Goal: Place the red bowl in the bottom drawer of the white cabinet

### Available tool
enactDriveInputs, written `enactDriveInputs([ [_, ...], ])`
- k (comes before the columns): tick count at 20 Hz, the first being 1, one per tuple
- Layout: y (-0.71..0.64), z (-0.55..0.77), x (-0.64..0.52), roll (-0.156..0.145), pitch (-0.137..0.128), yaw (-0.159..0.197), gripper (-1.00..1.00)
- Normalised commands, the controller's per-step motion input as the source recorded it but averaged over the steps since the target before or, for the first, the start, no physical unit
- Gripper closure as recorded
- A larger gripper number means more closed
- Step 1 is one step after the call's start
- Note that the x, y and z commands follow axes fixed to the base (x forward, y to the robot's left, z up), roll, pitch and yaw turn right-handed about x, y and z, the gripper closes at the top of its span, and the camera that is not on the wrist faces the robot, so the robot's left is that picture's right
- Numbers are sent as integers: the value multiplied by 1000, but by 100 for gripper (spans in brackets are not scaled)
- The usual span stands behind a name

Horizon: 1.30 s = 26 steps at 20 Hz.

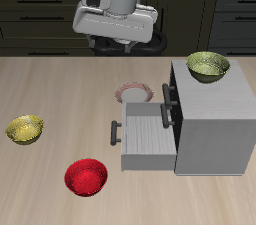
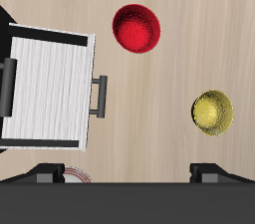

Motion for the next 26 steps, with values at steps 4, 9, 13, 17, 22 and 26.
enactDriveInputs([
  [4, -5, 116, 345, -11, -26, 14, -100],
  [9, -110, 95, 328, -22, -41, -9, -100],
  [13, -62, 18, 300, 3, -4, -20, -100],
  [17, -92, -21, 338, -22, 5, 4, -100],
  [22, -18, -21, 283, -1, 11, 8, -100],
  [26, 98, 63, 229, 15, -45, 9, -100],
])
